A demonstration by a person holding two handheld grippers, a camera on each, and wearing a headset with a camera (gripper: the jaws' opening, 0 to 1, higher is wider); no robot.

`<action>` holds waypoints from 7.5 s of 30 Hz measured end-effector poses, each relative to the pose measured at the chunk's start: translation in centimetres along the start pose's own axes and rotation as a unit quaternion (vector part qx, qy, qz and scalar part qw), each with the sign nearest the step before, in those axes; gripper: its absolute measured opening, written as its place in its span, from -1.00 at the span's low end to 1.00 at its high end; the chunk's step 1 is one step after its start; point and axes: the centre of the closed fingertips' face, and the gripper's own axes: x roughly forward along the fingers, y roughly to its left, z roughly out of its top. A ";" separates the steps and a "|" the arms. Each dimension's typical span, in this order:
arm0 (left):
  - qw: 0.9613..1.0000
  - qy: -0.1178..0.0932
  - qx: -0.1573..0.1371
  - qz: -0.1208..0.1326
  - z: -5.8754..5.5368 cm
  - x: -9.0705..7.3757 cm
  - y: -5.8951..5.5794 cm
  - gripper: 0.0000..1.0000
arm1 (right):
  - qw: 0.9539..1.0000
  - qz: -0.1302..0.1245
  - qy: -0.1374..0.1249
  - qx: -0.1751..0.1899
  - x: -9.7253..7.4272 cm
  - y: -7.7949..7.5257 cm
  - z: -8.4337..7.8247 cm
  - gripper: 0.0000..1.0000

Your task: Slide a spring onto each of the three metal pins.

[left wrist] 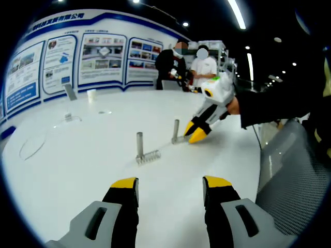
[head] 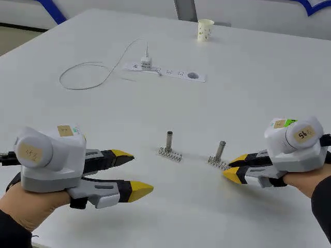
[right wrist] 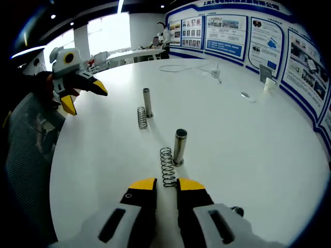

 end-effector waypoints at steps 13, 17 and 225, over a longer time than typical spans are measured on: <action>1.000 0.004 0.000 0.000 -0.1 0.0 0.0 0.01 | 1.000 0.003 -0.007 -0.001 0.3 0.4 0.0 -0.73; 1.000 0.005 0.000 0.000 -0.2 0.0 0.0 0.01 | 1.000 0.002 -0.009 -0.003 0.3 0.4 0.0 -0.76; 1.000 -0.007 0.000 0.008 0.3 -0.3 0.2 0.00 | 0.993 0.025 0.100 -0.058 -0.2 -0.5 5.3 -0.56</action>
